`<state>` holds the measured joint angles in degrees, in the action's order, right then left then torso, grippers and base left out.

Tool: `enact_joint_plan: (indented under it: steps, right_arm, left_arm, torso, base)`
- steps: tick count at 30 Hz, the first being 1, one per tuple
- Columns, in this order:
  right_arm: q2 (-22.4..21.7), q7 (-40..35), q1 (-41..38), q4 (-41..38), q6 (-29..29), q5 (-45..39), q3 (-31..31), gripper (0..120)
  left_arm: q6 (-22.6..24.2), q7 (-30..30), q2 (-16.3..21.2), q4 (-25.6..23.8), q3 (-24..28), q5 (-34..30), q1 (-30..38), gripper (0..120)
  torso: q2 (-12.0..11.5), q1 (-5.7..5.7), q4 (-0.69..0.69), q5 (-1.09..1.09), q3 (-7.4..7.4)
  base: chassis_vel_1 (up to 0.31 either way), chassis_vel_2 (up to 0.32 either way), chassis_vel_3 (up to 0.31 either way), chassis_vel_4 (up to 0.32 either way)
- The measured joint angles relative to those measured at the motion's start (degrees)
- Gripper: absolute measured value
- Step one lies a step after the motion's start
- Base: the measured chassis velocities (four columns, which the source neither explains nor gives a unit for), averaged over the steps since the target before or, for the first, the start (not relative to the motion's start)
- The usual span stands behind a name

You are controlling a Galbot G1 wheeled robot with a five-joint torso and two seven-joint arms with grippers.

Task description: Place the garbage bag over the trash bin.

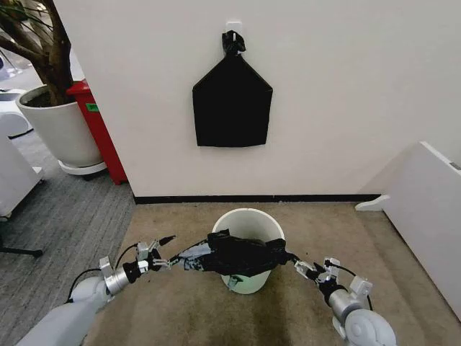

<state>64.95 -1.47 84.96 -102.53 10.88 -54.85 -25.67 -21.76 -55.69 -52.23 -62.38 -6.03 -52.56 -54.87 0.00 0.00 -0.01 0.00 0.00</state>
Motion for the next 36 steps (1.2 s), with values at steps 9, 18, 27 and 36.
enact_joint_plan:
  steps: [9,18,27,36]
  right_arm:
    - [0.6,-0.1,-2.5,1.8,-0.3,-0.5,0.0,100]
    - [-0.6,1.2,-1.4,2.0,-0.9,-1.6,-2.6,100]
    - [-2.0,0.3,-4.7,4.2,-0.7,-2.9,-2.7,100]
    - [-2.1,-3.3,-9.7,6.4,0.2,-3.2,-1.3,100]
  left_arm:
    - [0.6,11.2,-1.0,-3.7,1.4,2.4,-1.3,100]
    - [-0.9,14.4,-2.3,-2.9,2.5,4.2,-1.8,100]
    - [-4.9,3.0,1.6,-2.4,2.5,8.0,-1.8,100]
    - [-6.4,-2.5,3.4,-1.7,1.7,9.3,-0.7,100]
  torso:
    - [0.0,0.0,0.01,0.0,0.0]
    - [0.0,0.0,-0.01,-0.01,0.0]
    - [0.0,0.0,0.01,0.0,0.0]
    - [0.0,0.0,0.02,0.0,0.0]
  base:
    - [0.0,0.0,0.0,0.0]
    - [0.0,0.0,0.0,0.0]
    - [0.0,0.0,0.0,0.0]
    - [0.0,0.0,0.0,0.0]
